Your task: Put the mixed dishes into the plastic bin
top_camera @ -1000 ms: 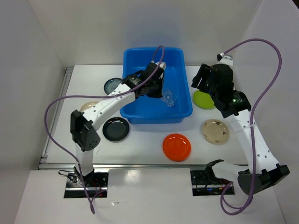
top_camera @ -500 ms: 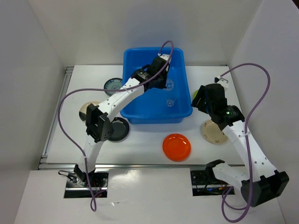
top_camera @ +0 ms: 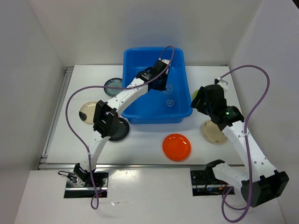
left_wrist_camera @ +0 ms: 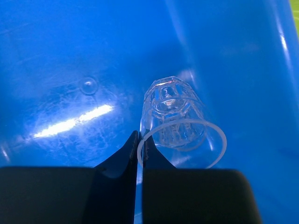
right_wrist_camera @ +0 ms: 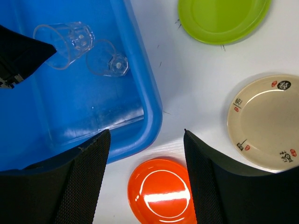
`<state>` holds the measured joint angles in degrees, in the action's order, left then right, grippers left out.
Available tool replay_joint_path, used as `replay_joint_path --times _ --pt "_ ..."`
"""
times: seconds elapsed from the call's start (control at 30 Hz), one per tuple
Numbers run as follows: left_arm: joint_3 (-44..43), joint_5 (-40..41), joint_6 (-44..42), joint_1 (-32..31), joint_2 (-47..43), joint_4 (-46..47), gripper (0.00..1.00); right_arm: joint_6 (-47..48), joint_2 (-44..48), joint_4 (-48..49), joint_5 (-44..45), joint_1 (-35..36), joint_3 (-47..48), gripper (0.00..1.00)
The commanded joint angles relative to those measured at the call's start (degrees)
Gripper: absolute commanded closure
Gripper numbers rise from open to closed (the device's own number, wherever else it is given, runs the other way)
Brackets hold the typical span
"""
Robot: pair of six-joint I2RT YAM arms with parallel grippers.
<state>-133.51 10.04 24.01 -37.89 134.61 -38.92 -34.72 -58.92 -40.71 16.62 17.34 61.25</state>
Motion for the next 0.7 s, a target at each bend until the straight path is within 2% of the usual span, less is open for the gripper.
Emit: replay_joint_path --times 0.0,0.3,0.67 --pt "-2.54 -2.57 0.16 -0.34 -1.18 1.30 1.00 -1.05 0.73 0.10 -0.63 -0.47 -1.31 0.30" --pt "3.77 -3.62 0.69 -0.34 -5.49 1.39 1.00 -2.63 1.26 -0.42 -1.15 -0.47 -3.07 0.30" --pt "5.46 -9.52 1.74 -0.34 -5.49 2.00 1.00 -2.63 1.17 -0.43 -0.63 -0.47 -3.07 0.30"
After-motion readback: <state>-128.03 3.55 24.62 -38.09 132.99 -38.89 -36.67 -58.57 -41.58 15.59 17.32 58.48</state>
